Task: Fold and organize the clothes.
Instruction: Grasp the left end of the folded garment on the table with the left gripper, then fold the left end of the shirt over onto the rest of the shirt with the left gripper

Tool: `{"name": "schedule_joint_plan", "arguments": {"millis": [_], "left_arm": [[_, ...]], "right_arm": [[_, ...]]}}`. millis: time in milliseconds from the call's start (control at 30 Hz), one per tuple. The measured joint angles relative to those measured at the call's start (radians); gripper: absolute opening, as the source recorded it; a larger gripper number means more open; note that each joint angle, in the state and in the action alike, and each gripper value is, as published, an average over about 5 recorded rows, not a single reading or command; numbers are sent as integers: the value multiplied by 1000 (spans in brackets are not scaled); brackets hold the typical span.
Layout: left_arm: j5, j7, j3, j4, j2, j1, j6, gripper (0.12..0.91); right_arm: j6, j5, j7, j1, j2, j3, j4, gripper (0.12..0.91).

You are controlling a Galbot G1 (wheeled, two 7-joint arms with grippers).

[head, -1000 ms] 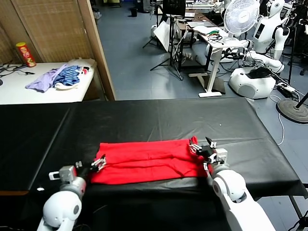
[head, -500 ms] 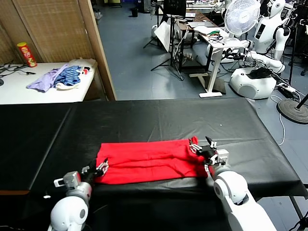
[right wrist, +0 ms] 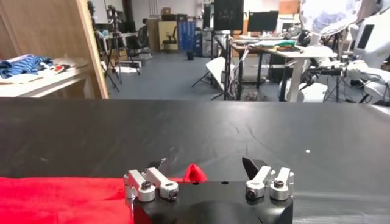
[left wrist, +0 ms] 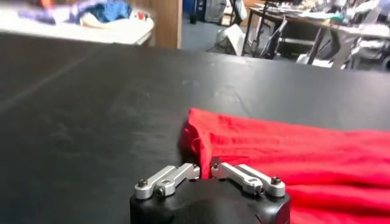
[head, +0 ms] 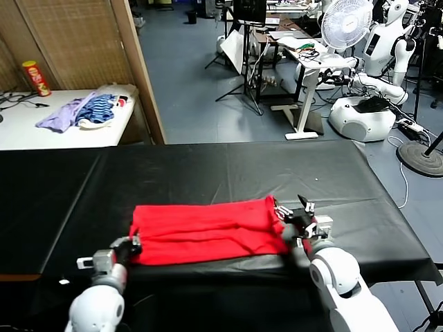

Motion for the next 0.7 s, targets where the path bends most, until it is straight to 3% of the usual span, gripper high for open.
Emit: {"name": "schedule_joint_plan", "arguments": {"millis": [167,300,467,700], "left_arm": [[151,-1,-53,11,137,-3,-21,162],[162,-7,-53,-12,190,-5,17,162],[54,-31,12,-72,160,-20,94,162],[-244,-101,163,-141,32,-72,169,162]], "right_arm": [[-2,-2,2,-6,12,-2,13,798],[-5,-8,5,-13,15,0,22,798],[-7,-22,6,-33,15,15,37,798],[-7,-38,7,-65,25,33,49,798]]}}
